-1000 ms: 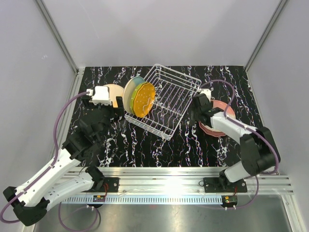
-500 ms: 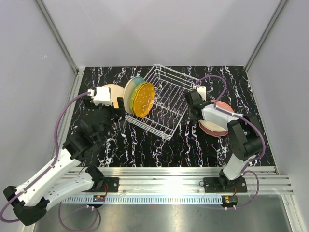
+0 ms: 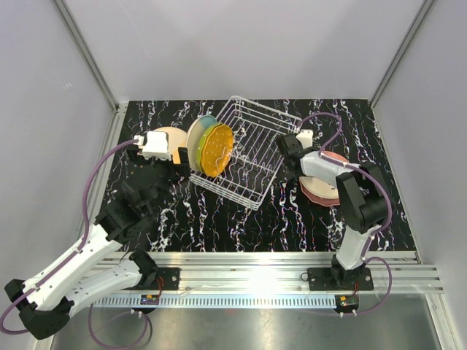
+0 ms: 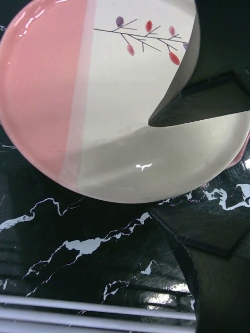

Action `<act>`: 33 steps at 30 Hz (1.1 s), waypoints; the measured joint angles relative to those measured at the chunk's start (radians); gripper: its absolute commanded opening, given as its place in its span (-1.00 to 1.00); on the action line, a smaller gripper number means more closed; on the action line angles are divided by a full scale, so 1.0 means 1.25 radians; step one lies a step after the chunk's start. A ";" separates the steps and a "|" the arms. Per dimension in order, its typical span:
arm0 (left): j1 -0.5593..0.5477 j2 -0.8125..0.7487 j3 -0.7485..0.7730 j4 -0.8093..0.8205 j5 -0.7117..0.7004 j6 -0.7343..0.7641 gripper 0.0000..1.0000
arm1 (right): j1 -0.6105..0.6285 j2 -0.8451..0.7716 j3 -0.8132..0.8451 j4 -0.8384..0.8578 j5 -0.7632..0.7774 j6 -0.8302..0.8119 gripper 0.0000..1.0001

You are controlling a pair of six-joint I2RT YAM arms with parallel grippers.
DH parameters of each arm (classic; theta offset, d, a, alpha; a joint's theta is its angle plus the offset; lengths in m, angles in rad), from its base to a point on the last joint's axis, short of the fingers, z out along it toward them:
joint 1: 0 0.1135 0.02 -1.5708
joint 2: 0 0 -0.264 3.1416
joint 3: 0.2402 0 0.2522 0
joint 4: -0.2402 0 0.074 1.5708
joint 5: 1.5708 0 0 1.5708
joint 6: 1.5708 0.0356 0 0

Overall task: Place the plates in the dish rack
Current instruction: Grab a plate with the right arm

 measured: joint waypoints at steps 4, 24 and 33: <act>-0.002 0.000 0.000 0.000 0.000 0.000 0.98 | 0.000 0.003 -0.006 -0.005 -0.004 0.025 0.33; -0.008 0.003 0.000 0.001 0.001 0.000 0.98 | 0.014 -0.065 -0.078 0.031 -0.008 0.073 -0.52; -0.010 0.003 0.000 0.001 0.002 0.000 0.98 | 0.013 -0.184 -0.131 -0.005 -0.032 0.067 -0.92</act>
